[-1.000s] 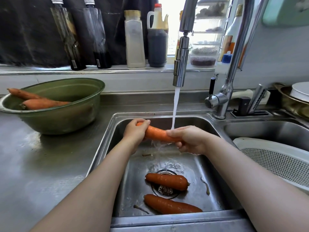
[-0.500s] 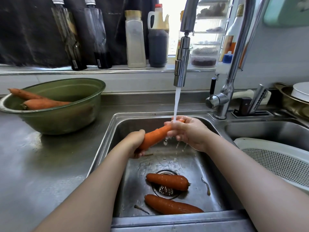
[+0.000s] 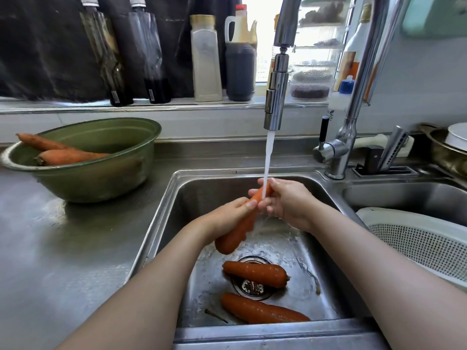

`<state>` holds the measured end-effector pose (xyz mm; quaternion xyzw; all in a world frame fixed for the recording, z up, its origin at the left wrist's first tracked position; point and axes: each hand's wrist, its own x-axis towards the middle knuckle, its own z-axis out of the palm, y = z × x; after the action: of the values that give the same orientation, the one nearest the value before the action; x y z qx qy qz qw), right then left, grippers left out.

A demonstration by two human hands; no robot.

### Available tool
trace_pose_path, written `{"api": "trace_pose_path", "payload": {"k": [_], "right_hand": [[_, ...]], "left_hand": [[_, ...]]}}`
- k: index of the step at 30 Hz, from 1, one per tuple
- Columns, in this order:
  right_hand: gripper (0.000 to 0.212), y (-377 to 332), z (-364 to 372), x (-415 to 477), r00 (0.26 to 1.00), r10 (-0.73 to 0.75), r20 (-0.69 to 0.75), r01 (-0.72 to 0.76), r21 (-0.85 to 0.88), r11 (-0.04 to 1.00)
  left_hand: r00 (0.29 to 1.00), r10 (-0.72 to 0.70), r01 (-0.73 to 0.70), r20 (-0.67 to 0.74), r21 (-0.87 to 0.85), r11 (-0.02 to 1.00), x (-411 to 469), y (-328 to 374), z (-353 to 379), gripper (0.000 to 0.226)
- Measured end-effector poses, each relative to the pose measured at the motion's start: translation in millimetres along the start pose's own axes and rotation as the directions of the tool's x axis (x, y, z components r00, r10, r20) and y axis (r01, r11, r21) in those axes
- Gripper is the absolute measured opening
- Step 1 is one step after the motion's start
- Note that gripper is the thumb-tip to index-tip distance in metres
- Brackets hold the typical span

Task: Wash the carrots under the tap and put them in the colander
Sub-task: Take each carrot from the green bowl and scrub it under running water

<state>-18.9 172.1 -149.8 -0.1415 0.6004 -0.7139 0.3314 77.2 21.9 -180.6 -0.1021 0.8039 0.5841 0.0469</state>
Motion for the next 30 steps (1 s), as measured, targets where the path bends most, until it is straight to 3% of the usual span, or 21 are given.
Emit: {"api": "trace_pose_path", "payload": {"k": [2, 6, 12, 15, 17, 20, 22, 26, 30], "right_hand": [[0.017, -2, -3, -1, 0.998, -0.019, 0.062, 0.019, -0.006, 1.000], [0.024, 2, -5, -4, 0.996, -0.077, 0.052, 0.084, -0.152, 0.985], [0.042, 2, 7, -3, 0.976, -0.100, -0.192, 0.046, -0.270, 0.962], [0.051, 3, 5, -1, 0.969, -0.092, -0.228, 0.033, -0.249, 0.968], [0.042, 1, 2, -3, 0.983, -0.049, -0.174, 0.016, -0.185, 0.983], [0.016, -1, -2, -5, 0.998, -0.004, 0.055, 0.007, -0.054, 0.998], [0.029, 1, -4, -4, 0.993, -0.014, 0.119, 0.028, -0.117, 0.993], [0.024, 4, 9, -3, 0.997, -0.078, -0.028, 0.069, -0.252, 0.965], [0.047, 4, 13, 0, 0.977, -0.094, -0.189, 0.057, -0.192, 0.980]], "left_hand": [[0.999, -0.031, 0.032, 0.010, -0.196, 0.980, 0, 2, 3, 0.044], [0.994, -0.101, 0.105, 0.031, -0.338, 0.935, -3, 12, 6, 0.061], [0.985, -0.099, 0.140, 0.144, -0.314, 0.939, -8, 16, 9, 0.050], [0.979, -0.119, 0.162, 0.168, -0.271, 0.949, -5, 15, 10, 0.055], [0.985, -0.123, 0.154, 0.123, -0.288, 0.945, -4, 12, 6, 0.053], [0.993, -0.089, 0.109, 0.074, -0.337, 0.935, -5, 10, -1, 0.038], [0.993, -0.097, 0.112, 0.061, -0.343, 0.933, -6, 8, -3, 0.041], [0.987, -0.088, 0.130, 0.135, -0.346, 0.929, -3, 7, -6, 0.055], [0.983, -0.066, 0.121, 0.170, -0.334, 0.935, -1, 8, -2, 0.046]]}}
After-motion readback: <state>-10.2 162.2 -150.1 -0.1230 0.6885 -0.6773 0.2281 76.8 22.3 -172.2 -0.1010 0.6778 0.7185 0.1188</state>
